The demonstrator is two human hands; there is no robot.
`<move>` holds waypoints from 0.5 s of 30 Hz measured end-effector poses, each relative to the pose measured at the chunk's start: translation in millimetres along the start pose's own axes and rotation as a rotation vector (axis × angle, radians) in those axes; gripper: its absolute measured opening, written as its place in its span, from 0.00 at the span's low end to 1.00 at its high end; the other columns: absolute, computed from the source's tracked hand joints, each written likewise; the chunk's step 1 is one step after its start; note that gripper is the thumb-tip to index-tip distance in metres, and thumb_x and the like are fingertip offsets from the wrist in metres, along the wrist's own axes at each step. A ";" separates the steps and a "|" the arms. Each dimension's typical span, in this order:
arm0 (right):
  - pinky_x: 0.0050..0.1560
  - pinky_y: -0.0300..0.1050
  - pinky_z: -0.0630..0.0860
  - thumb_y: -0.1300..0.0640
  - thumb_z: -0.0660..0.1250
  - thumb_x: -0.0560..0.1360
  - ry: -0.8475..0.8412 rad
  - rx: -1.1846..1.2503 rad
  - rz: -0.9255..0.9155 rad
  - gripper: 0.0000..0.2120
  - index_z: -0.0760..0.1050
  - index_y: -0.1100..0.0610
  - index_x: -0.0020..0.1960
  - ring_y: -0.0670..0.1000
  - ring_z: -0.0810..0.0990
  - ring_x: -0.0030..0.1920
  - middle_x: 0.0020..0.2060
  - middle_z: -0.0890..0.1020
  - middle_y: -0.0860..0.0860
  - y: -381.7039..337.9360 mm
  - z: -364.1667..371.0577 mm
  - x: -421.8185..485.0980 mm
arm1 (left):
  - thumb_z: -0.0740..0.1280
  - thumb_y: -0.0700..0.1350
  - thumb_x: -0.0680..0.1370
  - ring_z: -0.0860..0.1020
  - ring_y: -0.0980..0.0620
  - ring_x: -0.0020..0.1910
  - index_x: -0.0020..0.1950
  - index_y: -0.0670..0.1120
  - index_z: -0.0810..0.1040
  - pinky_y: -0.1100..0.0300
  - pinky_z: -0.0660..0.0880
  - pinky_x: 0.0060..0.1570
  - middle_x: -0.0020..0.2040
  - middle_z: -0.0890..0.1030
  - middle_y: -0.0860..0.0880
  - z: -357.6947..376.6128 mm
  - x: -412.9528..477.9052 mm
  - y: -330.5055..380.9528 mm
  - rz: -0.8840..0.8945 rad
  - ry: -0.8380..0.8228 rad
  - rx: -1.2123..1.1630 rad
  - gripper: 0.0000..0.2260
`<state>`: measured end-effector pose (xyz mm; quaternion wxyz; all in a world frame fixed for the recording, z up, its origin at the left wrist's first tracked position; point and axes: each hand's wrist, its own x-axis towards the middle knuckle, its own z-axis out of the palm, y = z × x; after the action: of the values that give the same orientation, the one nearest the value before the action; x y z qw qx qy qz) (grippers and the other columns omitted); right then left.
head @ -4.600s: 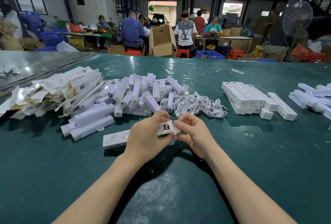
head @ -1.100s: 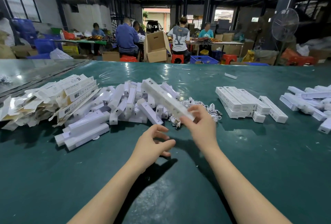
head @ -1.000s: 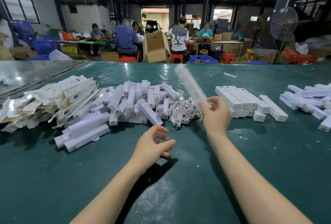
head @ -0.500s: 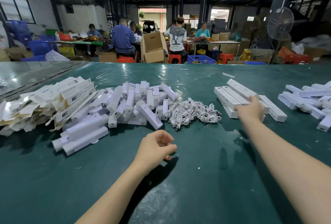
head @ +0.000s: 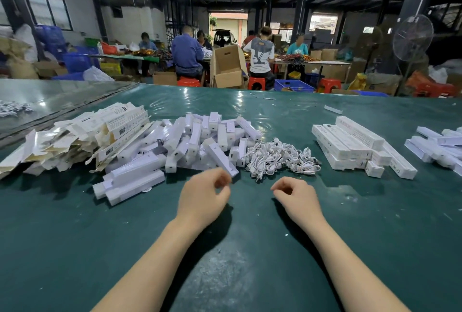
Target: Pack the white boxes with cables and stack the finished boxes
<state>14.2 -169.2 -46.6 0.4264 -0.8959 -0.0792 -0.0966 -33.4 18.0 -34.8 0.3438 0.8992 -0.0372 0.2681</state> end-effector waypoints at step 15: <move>0.40 0.40 0.67 0.61 0.64 0.69 -0.057 -0.198 -0.039 0.09 0.77 0.48 0.37 0.48 0.75 0.41 0.34 0.78 0.43 0.1 6.0 9.7 | 0.65 0.46 0.74 0.65 0.40 0.65 0.65 0.39 0.66 0.45 0.63 0.60 0.65 0.70 0.39 -67.5 71.5 -78.3 -0.511 0.276 0.455 0.23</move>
<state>24.2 -164.1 -48.0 0.3314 -0.9343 -0.0988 -0.0868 16.5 129.0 -3.5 0.1926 0.8883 0.2959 0.2936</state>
